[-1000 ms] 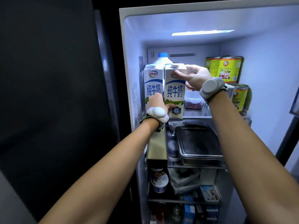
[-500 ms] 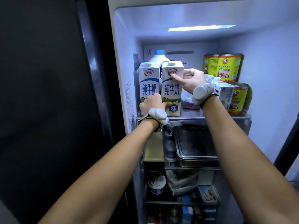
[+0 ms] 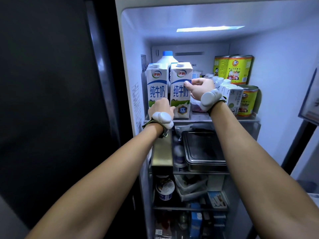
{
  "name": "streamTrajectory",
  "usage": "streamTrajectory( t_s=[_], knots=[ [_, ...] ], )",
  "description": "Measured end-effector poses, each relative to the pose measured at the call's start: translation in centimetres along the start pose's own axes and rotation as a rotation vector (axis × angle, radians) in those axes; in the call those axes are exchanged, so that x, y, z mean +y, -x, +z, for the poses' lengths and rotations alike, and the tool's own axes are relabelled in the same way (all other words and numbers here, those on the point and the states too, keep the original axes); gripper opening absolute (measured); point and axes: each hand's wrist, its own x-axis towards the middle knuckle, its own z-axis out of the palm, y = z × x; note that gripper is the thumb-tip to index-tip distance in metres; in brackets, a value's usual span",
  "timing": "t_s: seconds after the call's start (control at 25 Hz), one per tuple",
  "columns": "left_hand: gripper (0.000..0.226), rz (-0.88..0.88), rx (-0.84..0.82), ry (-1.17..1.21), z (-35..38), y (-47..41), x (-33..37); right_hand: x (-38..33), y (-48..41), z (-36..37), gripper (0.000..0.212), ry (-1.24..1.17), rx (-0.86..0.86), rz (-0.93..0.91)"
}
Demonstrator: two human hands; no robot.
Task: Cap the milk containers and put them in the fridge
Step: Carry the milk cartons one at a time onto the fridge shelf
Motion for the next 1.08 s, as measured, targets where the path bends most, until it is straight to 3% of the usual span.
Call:
streamTrajectory(
  t_s=[0.24,0.48,0.56,0.68,1.08],
  knots=[
    [0.029,0.014,0.084,0.147,-4.0,4.7,-1.2,-1.0,5.3,-0.6,0.017,-0.150,0.045,0.169],
    [0.023,-0.022,0.124,0.264,-7.9,11.9,-2.8,-3.1,14.4,-1.3,0.021,-0.390,-0.096,0.311],
    [0.019,-0.047,0.137,0.282,-9.3,14.7,-3.4,-3.6,17.3,-1.5,0.024,-0.356,-0.150,0.315],
    [0.012,-0.065,0.161,0.316,-11.1,19.4,-4.0,-4.5,22.0,-1.3,0.024,-0.313,-0.098,0.281],
    [0.018,-0.158,0.230,0.349,-16.2,33.5,-3.2,-6.8,34.9,-3.1,0.031,-0.341,-0.127,0.290]
  ],
)
